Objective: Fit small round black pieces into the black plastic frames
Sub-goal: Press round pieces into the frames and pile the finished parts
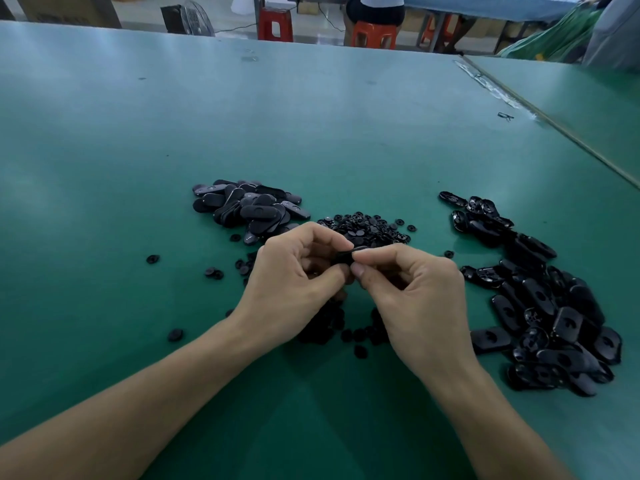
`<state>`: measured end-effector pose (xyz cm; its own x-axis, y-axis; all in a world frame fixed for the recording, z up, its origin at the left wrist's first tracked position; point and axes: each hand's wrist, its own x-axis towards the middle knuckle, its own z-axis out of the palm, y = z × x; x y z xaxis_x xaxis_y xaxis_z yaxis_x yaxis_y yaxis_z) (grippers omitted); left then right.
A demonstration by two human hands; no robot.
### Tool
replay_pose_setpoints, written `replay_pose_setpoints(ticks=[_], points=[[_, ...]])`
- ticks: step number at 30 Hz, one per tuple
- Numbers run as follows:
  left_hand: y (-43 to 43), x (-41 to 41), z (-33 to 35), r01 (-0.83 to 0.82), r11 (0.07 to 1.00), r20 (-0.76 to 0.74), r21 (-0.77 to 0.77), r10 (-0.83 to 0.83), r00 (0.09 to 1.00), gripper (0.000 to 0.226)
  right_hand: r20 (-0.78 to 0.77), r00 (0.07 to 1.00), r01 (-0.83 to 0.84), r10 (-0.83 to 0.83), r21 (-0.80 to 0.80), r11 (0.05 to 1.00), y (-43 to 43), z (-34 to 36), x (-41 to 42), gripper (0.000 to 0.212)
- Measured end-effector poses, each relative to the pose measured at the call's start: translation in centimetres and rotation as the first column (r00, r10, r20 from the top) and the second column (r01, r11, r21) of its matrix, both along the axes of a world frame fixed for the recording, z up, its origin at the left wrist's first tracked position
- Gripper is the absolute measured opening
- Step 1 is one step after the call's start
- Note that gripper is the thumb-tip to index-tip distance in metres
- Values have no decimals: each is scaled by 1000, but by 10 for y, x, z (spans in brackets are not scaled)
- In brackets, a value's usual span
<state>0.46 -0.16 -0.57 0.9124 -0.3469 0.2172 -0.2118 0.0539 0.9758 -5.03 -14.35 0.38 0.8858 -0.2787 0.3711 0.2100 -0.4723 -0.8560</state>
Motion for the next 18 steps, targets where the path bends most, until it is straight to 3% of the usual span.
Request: replay_pose_setpoints(ticks=[14, 18], points=[[1, -1, 0, 8, 1000, -4, 10, -8, 1000, 29, -11, 1000, -6, 5, -103, 995, -11, 1, 1, 28], [2, -2, 0, 25, 1000, -17, -12, -26, 1000, 27, -84, 991, -107, 108, 10, 994, -16, 2, 2, 26]])
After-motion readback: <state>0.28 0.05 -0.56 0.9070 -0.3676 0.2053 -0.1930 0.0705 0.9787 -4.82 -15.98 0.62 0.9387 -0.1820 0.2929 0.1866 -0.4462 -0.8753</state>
